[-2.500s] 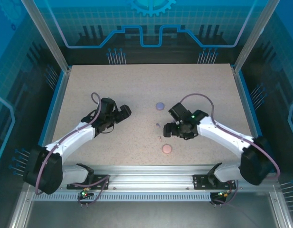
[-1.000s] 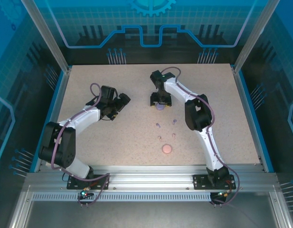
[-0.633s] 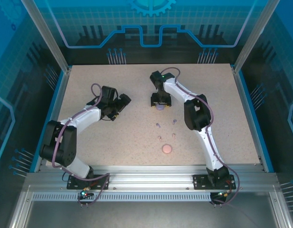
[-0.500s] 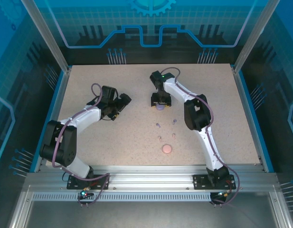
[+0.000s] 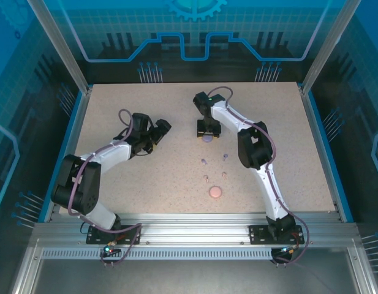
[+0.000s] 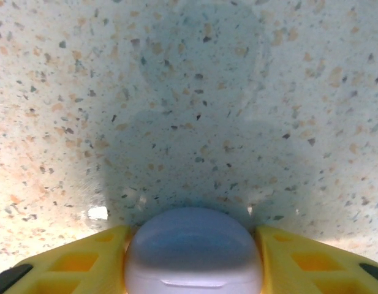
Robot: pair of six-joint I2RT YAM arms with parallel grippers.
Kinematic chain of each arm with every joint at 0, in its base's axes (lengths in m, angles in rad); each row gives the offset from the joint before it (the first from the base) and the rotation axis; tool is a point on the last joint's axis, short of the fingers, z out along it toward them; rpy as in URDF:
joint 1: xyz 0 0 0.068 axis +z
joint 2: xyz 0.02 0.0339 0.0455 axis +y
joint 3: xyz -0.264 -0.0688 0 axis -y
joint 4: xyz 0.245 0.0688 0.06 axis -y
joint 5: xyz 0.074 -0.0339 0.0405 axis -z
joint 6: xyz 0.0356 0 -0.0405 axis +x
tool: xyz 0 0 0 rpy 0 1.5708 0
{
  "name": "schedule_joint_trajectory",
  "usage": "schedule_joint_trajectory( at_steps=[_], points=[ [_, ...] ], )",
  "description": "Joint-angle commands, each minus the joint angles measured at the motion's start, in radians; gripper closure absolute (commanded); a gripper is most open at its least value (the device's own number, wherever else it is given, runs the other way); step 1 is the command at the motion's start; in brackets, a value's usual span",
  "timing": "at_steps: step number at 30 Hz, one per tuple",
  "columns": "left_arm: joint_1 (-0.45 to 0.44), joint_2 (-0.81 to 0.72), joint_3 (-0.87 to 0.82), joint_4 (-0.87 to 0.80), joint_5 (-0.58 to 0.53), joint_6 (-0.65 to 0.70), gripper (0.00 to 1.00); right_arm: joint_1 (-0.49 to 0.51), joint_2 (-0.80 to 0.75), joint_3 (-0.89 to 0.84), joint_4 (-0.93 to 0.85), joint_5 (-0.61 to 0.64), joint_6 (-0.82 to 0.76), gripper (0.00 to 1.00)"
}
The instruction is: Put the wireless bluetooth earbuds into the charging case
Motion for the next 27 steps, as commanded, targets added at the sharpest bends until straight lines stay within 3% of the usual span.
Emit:
schedule_joint_trajectory(
  at_steps=[1,12,20,27],
  points=[
    [-0.018,0.035,-0.069,0.270,0.050,-0.012,0.01,0.029,-0.054,-0.046,0.035,-0.073,0.105,0.52],
    [-0.087,0.154,-0.140,0.630,0.178,0.108,0.01,-0.012,-0.059,-0.060,0.131,-0.242,0.359,0.51],
    [-0.114,0.253,-0.152,0.735,0.190,0.116,0.07,-0.027,-0.045,-0.067,0.199,-0.347,0.479,0.50],
    [-0.131,0.318,-0.122,0.774,0.183,0.129,0.19,-0.027,-0.046,-0.065,0.236,-0.403,0.529,0.50]
  ],
)
